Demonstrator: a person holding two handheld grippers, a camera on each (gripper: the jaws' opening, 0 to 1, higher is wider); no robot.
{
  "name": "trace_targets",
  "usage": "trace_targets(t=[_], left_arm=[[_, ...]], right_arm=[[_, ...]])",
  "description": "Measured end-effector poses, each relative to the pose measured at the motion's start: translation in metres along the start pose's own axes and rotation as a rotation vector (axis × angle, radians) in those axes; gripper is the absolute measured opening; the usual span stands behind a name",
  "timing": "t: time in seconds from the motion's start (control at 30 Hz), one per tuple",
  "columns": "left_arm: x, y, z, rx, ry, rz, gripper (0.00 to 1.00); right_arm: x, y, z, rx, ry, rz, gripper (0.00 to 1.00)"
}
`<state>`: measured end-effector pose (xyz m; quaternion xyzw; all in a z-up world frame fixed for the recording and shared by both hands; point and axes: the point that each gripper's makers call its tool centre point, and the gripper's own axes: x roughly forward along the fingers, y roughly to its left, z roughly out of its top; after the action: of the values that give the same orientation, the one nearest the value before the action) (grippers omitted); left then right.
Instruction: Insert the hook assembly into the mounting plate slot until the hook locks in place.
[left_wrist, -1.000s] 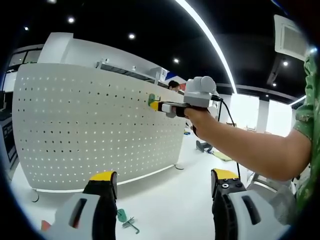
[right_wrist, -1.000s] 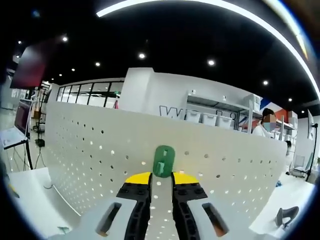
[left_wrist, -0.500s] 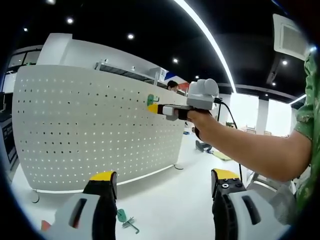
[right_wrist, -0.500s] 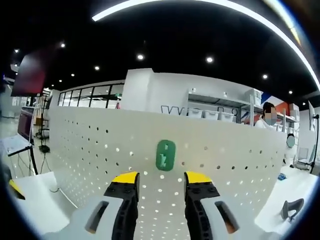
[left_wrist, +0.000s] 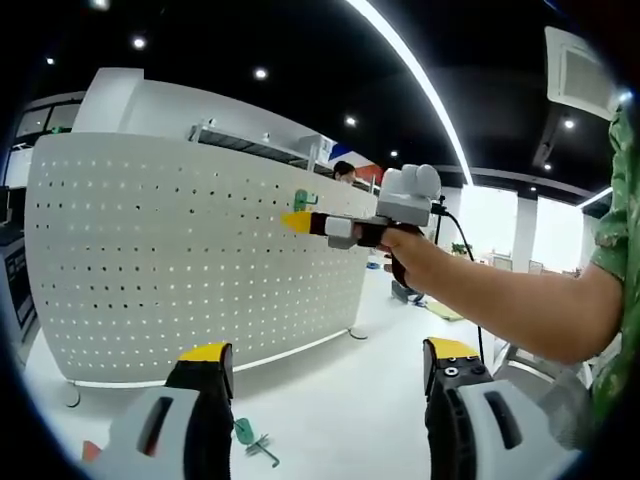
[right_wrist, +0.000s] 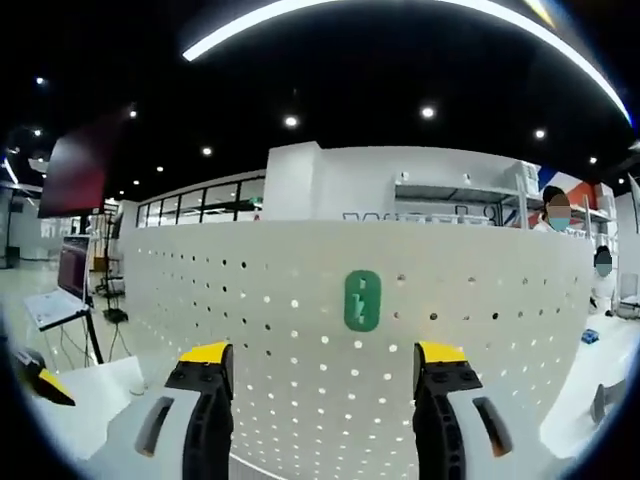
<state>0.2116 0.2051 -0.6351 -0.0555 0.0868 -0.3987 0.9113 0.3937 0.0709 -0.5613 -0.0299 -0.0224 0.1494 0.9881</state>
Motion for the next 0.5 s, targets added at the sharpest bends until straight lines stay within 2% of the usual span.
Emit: trace_targets(t=[0.23,0.5], left_arm=[[-0.002,0.0,0.0,0.003,0.0,0.006,0.8],[-0.003,-0.001,0.003,0.009,-0.005,0.008,0.81]], right_arm=[[-0.006,0.006,-0.006,0.049,0.007,0.037,0.87],[-0.015,0.012,-0.011,0.068,0.018,0.058,0.9]])
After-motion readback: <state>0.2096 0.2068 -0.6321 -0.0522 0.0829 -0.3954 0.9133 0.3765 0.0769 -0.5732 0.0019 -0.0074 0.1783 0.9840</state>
